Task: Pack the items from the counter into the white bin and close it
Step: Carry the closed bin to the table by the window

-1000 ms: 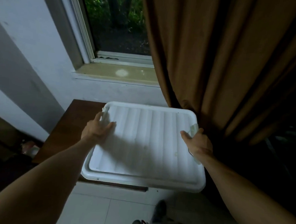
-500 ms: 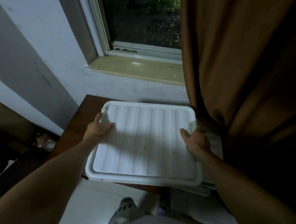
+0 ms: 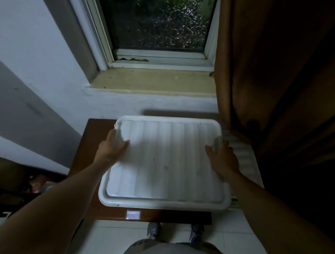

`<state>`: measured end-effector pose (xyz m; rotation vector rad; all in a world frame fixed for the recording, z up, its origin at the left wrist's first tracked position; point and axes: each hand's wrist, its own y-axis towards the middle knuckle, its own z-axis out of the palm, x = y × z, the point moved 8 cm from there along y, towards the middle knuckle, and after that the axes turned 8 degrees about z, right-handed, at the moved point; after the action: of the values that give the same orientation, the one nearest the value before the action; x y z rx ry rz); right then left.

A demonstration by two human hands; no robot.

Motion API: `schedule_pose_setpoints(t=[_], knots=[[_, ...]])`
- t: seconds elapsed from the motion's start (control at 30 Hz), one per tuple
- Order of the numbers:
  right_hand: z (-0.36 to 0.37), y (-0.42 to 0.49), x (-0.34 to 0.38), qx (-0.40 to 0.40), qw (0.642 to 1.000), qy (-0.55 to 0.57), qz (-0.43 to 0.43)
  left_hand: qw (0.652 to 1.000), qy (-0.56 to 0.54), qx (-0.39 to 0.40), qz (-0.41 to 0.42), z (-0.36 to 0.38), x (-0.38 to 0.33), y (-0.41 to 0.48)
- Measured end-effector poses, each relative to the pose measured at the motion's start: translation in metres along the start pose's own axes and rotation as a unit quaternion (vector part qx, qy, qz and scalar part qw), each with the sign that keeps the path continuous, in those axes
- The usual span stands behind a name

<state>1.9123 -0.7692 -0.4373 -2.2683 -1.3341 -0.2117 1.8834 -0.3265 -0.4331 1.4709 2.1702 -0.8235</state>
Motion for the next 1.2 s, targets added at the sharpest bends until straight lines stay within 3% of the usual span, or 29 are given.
schedule_pose_setpoints(t=[0.53,0.67,0.73,0.87,1.07,1.2], knots=[[0.014,-0.018,0.034,-0.059,0.996,-0.061,-0.042,0.998,0.050,-0.008,-0.033,-0.002,0.027,0.008],[0.009,-0.029,0.038,-0.104,0.986,-0.117,-0.048,0.979,0.189,-0.062,0.033,-0.005,0.004,-0.009],[0.006,-0.033,0.042,-0.108,0.985,-0.125,-0.055,0.964,0.244,-0.033,0.095,0.011,-0.009,-0.019],[0.002,-0.040,0.049,-0.156,0.957,-0.229,-0.079,0.968,0.240,0.032,0.065,0.038,0.003,-0.022],[-0.004,-0.039,0.054,-0.204,0.929,-0.296,-0.086,0.959,0.272,0.039,0.075,0.038,0.003,-0.020],[-0.005,-0.039,0.056,-0.209,0.928,-0.294,-0.089,0.958,0.272,0.041,0.080,0.040,0.003,-0.019]])
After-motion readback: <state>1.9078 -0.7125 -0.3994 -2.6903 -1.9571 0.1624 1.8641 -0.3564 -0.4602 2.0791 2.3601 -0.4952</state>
